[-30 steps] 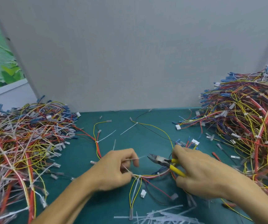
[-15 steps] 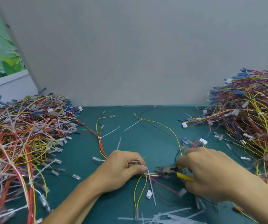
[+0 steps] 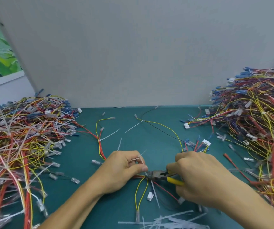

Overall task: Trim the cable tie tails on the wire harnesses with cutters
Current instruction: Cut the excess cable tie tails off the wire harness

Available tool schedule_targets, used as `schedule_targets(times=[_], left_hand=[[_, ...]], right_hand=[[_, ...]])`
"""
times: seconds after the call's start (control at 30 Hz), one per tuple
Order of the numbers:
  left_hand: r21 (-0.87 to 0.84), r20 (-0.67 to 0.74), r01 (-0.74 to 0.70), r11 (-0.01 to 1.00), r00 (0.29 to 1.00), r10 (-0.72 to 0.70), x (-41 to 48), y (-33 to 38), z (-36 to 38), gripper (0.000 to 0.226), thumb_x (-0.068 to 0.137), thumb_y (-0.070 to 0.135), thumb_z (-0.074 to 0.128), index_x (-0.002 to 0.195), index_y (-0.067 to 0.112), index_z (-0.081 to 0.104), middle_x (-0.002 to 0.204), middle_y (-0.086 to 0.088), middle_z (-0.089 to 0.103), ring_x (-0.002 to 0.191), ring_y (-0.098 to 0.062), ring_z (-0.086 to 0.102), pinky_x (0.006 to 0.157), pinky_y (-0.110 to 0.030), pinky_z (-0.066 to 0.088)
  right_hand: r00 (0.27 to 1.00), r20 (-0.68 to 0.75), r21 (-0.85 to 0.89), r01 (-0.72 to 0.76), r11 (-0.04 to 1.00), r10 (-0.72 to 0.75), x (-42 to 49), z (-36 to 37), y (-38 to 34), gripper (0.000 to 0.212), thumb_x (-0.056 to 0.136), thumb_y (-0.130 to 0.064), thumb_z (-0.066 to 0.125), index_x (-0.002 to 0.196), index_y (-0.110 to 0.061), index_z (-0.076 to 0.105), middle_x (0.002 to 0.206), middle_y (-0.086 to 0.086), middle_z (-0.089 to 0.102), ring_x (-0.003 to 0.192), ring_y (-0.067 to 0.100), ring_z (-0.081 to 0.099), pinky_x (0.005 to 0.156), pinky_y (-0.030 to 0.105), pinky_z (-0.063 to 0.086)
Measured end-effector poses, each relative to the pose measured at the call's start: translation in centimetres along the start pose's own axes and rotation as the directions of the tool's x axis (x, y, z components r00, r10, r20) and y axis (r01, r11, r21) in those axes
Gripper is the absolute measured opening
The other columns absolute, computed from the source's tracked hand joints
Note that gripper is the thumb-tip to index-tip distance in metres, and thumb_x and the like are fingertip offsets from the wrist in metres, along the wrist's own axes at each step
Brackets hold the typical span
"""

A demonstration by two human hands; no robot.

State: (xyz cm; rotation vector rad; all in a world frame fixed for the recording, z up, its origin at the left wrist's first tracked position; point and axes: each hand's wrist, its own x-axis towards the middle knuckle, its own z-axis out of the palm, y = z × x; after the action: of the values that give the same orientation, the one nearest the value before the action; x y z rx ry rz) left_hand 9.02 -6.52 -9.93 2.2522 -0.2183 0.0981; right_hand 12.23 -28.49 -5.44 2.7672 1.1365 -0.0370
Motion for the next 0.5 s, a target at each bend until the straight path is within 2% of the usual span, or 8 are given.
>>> schedule_targets(times=[0.1,0.23,0.37,0.5], left_hand=[[0.006,0.002,0.003,1.000,1.000,-0.003,0.02,0.07,-0.04,0.017,0.086,0.026,0.069,0.071,0.021,0.063,0.047,0.009,0.034,0.049,-0.007,0.028,0.050,-0.018,0.025],[-0.001,0.010,0.014,1.000,1.000,-0.014,0.04,-0.01,0.04,0.018,0.086,0.025,0.069,0.070,0.022,0.063,0.046,0.009,0.034,0.049,-0.007,0.029,0.049,-0.018,0.024],[-0.008,0.011,0.027,1.000,1.000,-0.027,0.05,-0.12,0.12,0.019,0.086,0.026,0.070,0.069,0.023,0.062,0.048,0.009,0.034,0.050,-0.009,0.028,0.050,-0.021,0.025],[-0.012,0.005,0.027,1.000,1.000,-0.027,0.07,-0.15,0.15,0.018,0.086,0.027,0.070,0.070,0.022,0.063,0.048,0.009,0.034,0.050,-0.009,0.028,0.050,-0.022,0.024]], right_hand=[[1.000,0.009,-0.024,-0.001,1.000,0.001,0.12,0.04,0.04,0.013,0.080,-0.030,0.050,0.092,-0.026,0.052,0.080,-0.004,0.033,0.088,0.029,0.053,0.054,0.032,0.024],[1.000,0.021,-0.039,0.010,0.999,-0.009,0.24,0.21,0.04,0.008,0.080,-0.026,0.049,0.083,-0.027,0.042,0.076,-0.004,0.029,0.085,0.031,0.050,0.048,0.029,0.019],[1.000,0.025,-0.037,0.007,0.999,-0.006,0.32,0.59,0.09,0.007,0.081,-0.023,0.049,0.082,-0.025,0.042,0.073,-0.004,0.028,0.077,0.031,0.040,0.047,0.028,0.018],[1.000,0.027,-0.033,0.011,0.999,-0.010,0.40,0.72,0.20,0.008,0.080,-0.022,0.049,0.082,-0.024,0.042,0.071,-0.004,0.028,0.076,0.031,0.039,0.047,0.028,0.017]])
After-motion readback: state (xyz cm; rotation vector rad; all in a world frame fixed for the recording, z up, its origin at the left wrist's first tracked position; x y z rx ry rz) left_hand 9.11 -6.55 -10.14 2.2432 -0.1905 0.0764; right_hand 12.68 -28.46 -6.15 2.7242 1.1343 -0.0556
